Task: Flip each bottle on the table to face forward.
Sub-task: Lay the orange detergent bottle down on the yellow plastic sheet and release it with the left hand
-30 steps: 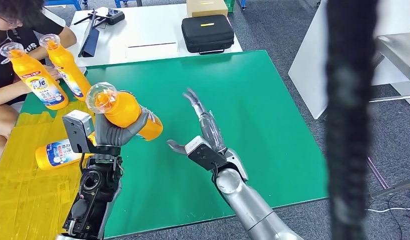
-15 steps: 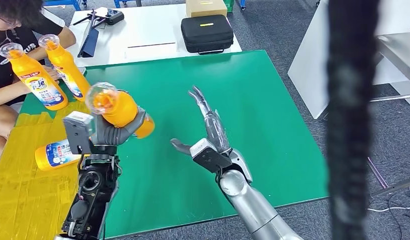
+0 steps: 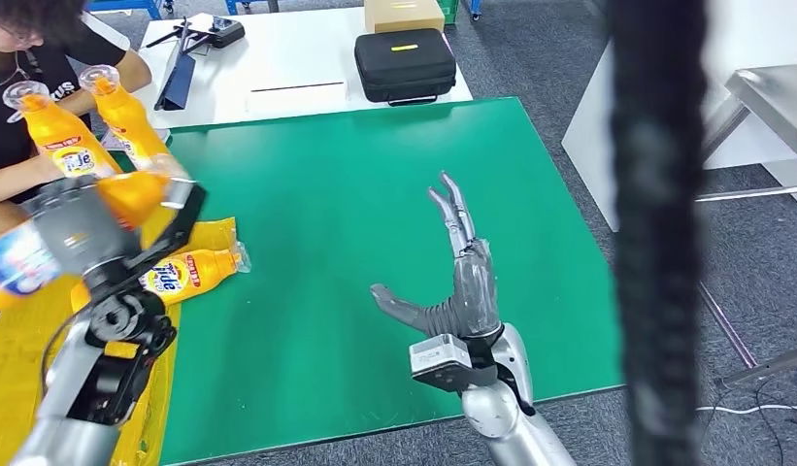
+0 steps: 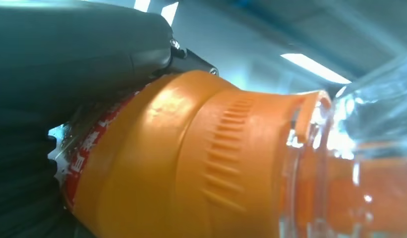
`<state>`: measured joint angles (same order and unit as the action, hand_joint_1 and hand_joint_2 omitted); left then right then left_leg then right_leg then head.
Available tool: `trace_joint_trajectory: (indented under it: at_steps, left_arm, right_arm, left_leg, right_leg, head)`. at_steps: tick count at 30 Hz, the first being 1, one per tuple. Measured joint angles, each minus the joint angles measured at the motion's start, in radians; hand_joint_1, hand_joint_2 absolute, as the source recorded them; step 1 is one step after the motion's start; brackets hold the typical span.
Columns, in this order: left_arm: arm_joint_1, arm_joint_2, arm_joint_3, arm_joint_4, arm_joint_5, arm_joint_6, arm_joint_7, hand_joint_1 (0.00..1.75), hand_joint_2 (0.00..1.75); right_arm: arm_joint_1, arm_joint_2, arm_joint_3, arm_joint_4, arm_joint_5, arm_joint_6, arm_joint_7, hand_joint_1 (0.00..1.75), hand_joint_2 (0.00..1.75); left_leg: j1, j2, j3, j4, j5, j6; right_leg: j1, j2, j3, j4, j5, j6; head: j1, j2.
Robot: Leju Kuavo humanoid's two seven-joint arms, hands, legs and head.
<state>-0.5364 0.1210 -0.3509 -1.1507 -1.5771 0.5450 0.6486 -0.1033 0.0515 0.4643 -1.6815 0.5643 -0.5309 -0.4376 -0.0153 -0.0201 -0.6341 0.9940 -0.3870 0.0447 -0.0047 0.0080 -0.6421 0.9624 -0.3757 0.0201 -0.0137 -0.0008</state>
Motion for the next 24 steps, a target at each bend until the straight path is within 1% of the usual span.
trace_joint_trajectory:
  at_steps: [1,3,6,8,12,18,19,22,23,24]
  left_arm:
    - [-0.032,0.011,-0.033,0.06,0.002,-0.012,-0.014,1.75,1.75]
    - [-0.086,0.021,-0.07,0.174,0.005,-0.023,-0.044,1.75,1.75]
    - [-0.157,0.023,-0.084,0.328,0.007,-0.039,-0.078,1.75,1.75]
    - [-0.192,0.025,-0.086,0.408,0.007,-0.05,-0.091,1.75,1.75]
    - [-0.233,0.029,-0.087,0.515,0.007,-0.06,-0.097,1.75,1.75]
    - [-0.26,0.04,-0.089,0.607,0.007,-0.056,-0.102,1.75,1.75]
    - [-0.26,0.041,-0.089,0.617,0.007,-0.052,-0.103,1.53,1.75]
    - [-0.261,0.044,-0.089,0.639,0.007,-0.043,-0.103,0.22,1.75]
    - [-0.261,0.045,-0.089,0.645,0.007,-0.041,-0.101,0.0,1.75]
    - [-0.261,0.045,-0.089,0.65,0.007,-0.038,-0.098,0.0,1.75]
  right_arm:
    - [0.002,-0.003,-0.001,-0.006,-0.002,0.002,-0.002,0.0,1.75]
    - [0.006,-0.008,-0.004,-0.013,-0.008,0.005,-0.009,0.0,1.75]
    - [0.011,-0.015,-0.005,-0.015,-0.018,0.01,-0.021,0.0,1.75]
    - [0.012,-0.017,-0.005,-0.015,-0.021,0.011,-0.025,0.0,1.75]
    - [0.012,-0.021,-0.005,-0.015,-0.025,0.015,-0.029,0.0,1.75]
    - [0.016,-0.022,-0.005,-0.014,-0.038,0.028,-0.037,0.0,1.75]
    - [0.016,-0.022,-0.005,-0.013,-0.04,0.03,-0.037,0.0,1.75]
    - [0.016,-0.022,-0.005,-0.01,-0.042,0.031,-0.037,0.0,1.75]
    - [0.016,-0.022,-0.005,-0.009,-0.043,0.032,-0.037,0.0,1.75]
    - [0.016,-0.022,-0.005,-0.008,-0.043,0.033,-0.038,0.0,1.75]
  left_leg:
    - [0.0,-0.001,0.0,0.0,0.0,0.0]
    - [0.0,0.002,0.0,0.0,0.0,0.0]
    - [-0.001,0.008,-0.001,0.0,0.0,0.0]
    - [-0.001,0.009,-0.001,0.0,0.0,0.0]
    - [0.0,0.009,-0.001,0.0,0.0,-0.001]
    - [0.0,0.009,-0.001,0.0,0.0,-0.001]
    - [0.001,0.009,-0.001,0.0,0.0,-0.001]
    - [0.001,0.008,-0.001,0.0,0.0,-0.001]
    - [0.001,0.008,-0.001,0.0,0.0,-0.001]
    - [0.0,0.008,-0.001,0.0,0.0,-0.001]
  right_leg:
    - [0.0,-0.001,0.001,0.0,0.001,0.0]
    - [0.0,0.001,0.0,0.001,0.003,-0.001]
    - [-0.001,0.005,-0.001,0.001,0.004,-0.001]
    - [-0.001,0.005,-0.001,0.001,0.004,-0.001]
    - [0.0,0.005,-0.001,0.001,0.004,-0.001]
    - [0.0,0.005,-0.002,0.001,0.004,-0.002]
    - [0.0,0.005,-0.002,0.001,0.004,-0.002]
    - [0.0,0.005,-0.002,0.001,0.004,-0.002]
    - [0.0,0.005,-0.002,0.001,0.004,-0.002]
    - [0.0,0.005,-0.002,0.001,0.004,-0.002]
  head:
    - [0.0,0.0]
    - [0.0,0.0]
    - [0.0,0.0]
    - [0.0,0.0]
    - [0.0,0.0]
    - [0.0,0.0]
    - [0.0,0.0]
    - [0.0,0.0]
    - [0.0,0.0]
    - [0.0,0.0]
